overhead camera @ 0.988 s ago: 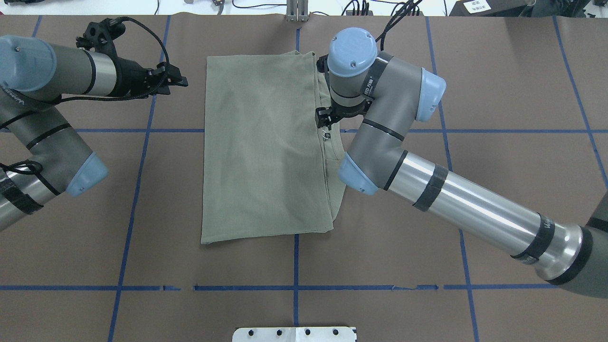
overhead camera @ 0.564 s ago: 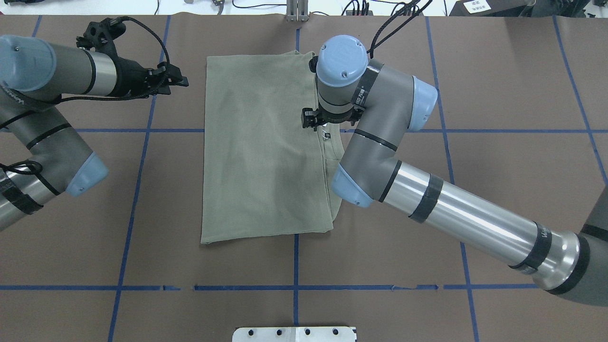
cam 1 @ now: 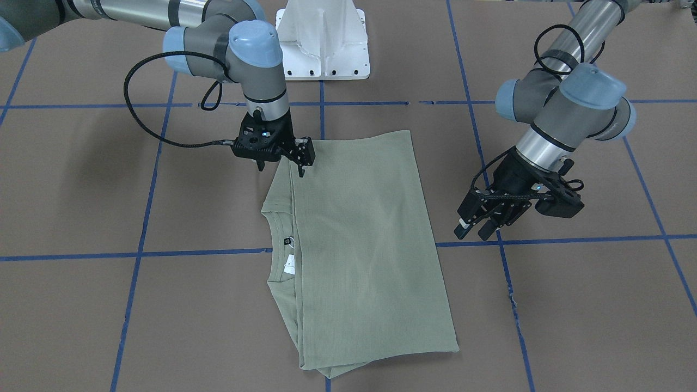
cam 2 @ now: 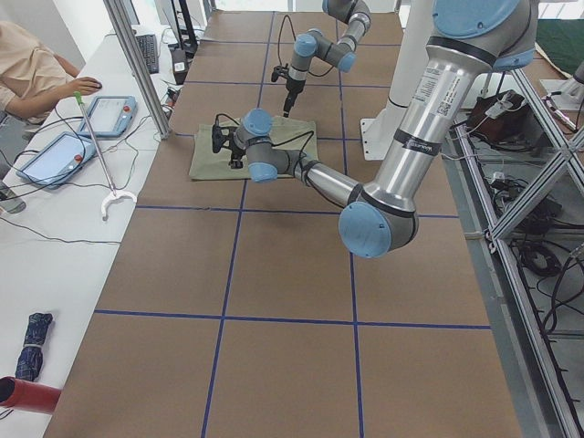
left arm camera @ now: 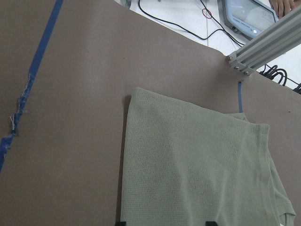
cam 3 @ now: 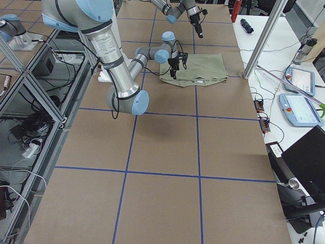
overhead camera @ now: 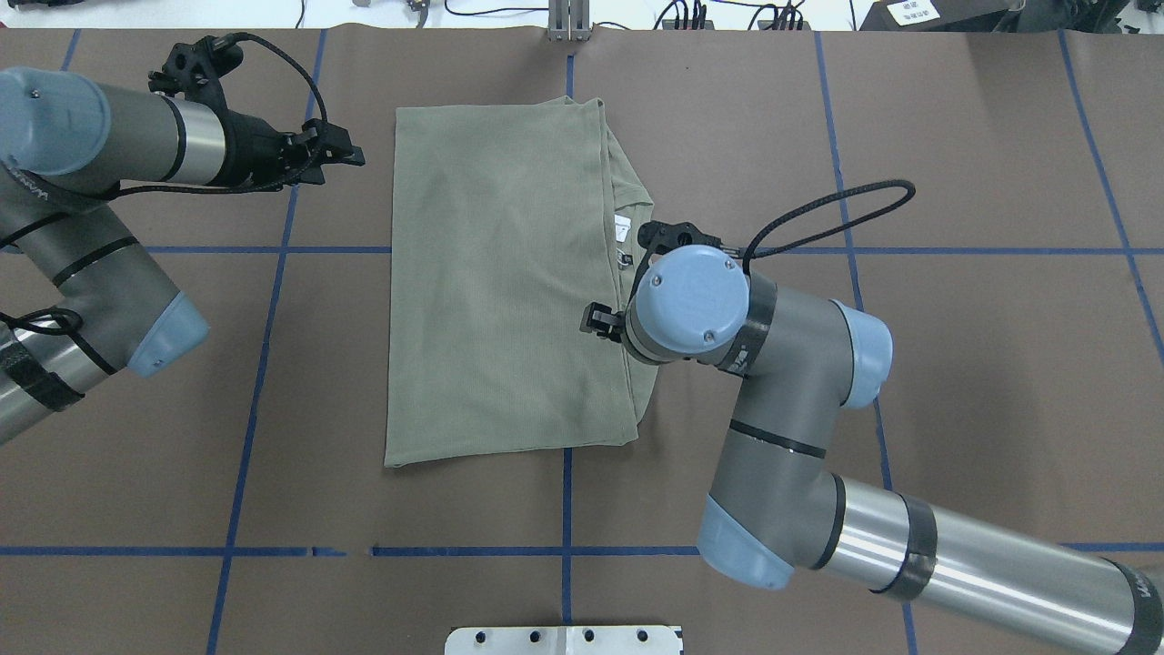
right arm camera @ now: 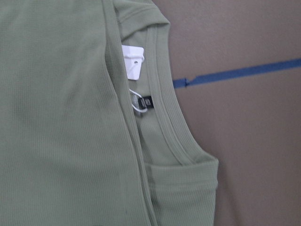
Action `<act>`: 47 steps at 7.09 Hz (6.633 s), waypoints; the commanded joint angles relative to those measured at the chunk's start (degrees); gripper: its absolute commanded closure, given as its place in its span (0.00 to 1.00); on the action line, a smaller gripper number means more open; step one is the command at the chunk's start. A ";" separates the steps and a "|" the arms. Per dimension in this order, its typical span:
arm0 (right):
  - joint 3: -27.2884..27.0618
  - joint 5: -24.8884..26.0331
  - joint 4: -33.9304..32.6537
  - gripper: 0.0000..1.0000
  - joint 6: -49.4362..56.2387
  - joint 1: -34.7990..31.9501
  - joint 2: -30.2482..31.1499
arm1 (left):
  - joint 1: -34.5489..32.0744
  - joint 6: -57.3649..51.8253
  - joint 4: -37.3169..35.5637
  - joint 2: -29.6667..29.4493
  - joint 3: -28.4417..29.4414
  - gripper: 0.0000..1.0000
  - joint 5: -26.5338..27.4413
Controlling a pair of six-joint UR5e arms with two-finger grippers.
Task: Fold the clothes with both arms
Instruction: 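Move both grippers to the shirt's edge nearest the robot, then grasp the near edge corners of the shirt with both grippers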
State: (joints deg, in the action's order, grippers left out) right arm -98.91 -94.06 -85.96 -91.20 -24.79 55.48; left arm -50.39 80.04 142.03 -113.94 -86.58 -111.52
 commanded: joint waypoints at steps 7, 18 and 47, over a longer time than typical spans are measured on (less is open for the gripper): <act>-0.23 8.01 0.53 0.33 -24.81 8.00 1.83 | 0.12 0.20 0.09 -0.23 0.01 0.01 -0.27; -8.03 7.83 -0.17 1.00 -25.78 9.41 6.12 | 7.20 15.29 0.62 3.26 -12.42 0.00 -6.45; -12.45 10.56 -0.35 1.00 -29.91 12.93 9.12 | 34.22 31.67 -15.20 14.54 -21.43 0.58 14.67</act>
State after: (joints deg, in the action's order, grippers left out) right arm -111.21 -83.50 -86.31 -121.19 -11.70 64.44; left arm -16.17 111.71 126.85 -99.51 -107.93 -96.79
